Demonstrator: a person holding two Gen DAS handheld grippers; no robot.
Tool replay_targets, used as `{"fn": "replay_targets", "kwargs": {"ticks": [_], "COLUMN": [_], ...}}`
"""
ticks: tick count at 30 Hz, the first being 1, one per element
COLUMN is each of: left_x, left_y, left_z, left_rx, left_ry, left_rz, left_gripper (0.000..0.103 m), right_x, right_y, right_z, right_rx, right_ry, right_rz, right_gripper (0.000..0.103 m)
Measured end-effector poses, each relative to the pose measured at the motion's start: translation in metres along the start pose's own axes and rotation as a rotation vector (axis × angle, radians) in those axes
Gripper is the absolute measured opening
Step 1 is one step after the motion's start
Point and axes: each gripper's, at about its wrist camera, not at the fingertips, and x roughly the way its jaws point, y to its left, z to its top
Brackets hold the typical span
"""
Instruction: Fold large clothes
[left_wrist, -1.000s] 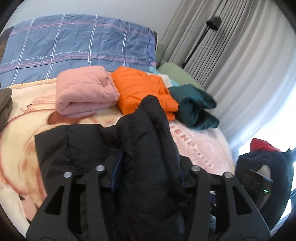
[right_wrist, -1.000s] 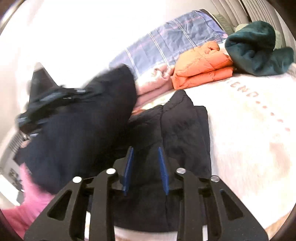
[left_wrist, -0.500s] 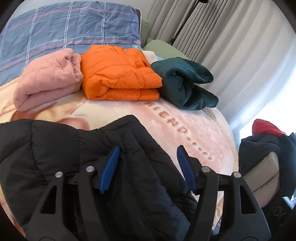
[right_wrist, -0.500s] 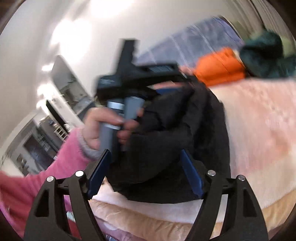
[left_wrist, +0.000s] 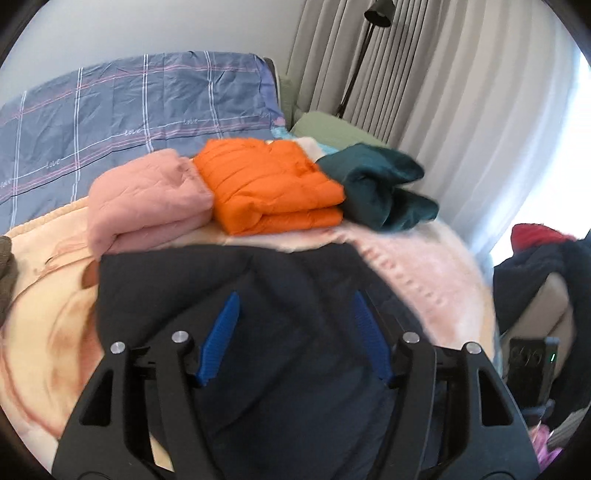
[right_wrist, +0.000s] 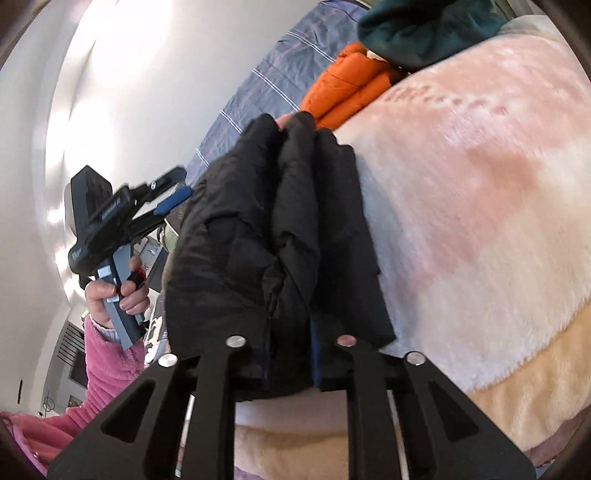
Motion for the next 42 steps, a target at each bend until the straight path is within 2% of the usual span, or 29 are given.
{"fn": "replay_targets", "kwargs": {"ticks": [2,5,7,9,12,14,16,17,19,22,23,27,31,35,39,41,42], "left_x": [0.009,0.033,0.046,0.057,0.068,0.073,0.074,0.074,0.074,0.077,0.079,0.084,0.085,0.084,0.078,0.073,0.069], "left_y": [0.002,-0.011,-0.021,-0.026,-0.027,-0.028,-0.028,-0.028,-0.027,-0.029,-0.032,-0.035,-0.031,-0.031,-0.039,-0.048,-0.056], "left_z": [-0.009,-0.023,-0.029,-0.031,-0.033,-0.036,-0.038,-0.040,-0.042,-0.044,-0.045,-0.048,-0.049,-0.049,-0.042,-0.037,-0.031], "left_rx": [0.009,0.093,0.148,0.165,0.170,0.185,0.188,0.190,0.194,0.209,0.221,0.238,0.225,0.227,0.233,0.238,0.245], "left_ry": [0.035,0.083,0.088,0.101,0.122,0.132,0.133,0.131,0.123,0.113,0.111,0.103,0.098,0.102,0.108,0.098,0.085], "left_rz": [-0.001,0.070,0.111,0.109,0.105,0.119,0.125,0.127,0.129,0.127,0.134,0.159,0.150,0.143,0.162,0.144,0.105], "left_gripper": [0.064,0.067,0.070,0.071,0.073,0.074,0.075,0.075,0.076,0.079,0.081,0.086,0.087,0.088,0.088,0.088,0.088], "right_x": [0.001,-0.005,-0.021,-0.030,-0.040,-0.030,-0.009,0.000,0.021,0.027,0.027,0.028,0.030,0.042,0.045,0.044,0.043], "right_y": [0.003,0.018,0.038,0.053,0.078,0.091,0.085,0.078,0.047,0.010,0.008,0.019,0.021,0.022,0.019,0.016,0.015], "right_z": [0.001,0.006,0.005,0.007,0.001,-0.004,-0.005,-0.006,-0.005,-0.011,-0.012,-0.017,-0.019,-0.013,-0.016,-0.015,-0.015], "right_rx": [-0.016,-0.097,-0.195,-0.263,-0.378,-0.450,-0.441,-0.418,-0.306,-0.111,-0.095,-0.169,-0.183,-0.224,-0.244,-0.240,-0.236], "right_ry": [-0.004,-0.041,-0.107,-0.154,-0.206,-0.192,-0.146,-0.127,-0.074,-0.037,-0.035,-0.021,-0.023,-0.033,-0.039,-0.042,-0.042], "right_rz": [-0.018,-0.091,-0.160,-0.181,-0.141,-0.145,-0.211,-0.250,-0.345,-0.273,-0.271,-0.336,-0.347,-0.393,-0.413,-0.404,-0.398], "right_gripper": [0.032,0.040,0.041,0.041,0.041,0.040,0.038,0.033,0.028,0.027,0.027,0.027,0.027,0.027,0.027,0.027,0.027]}}
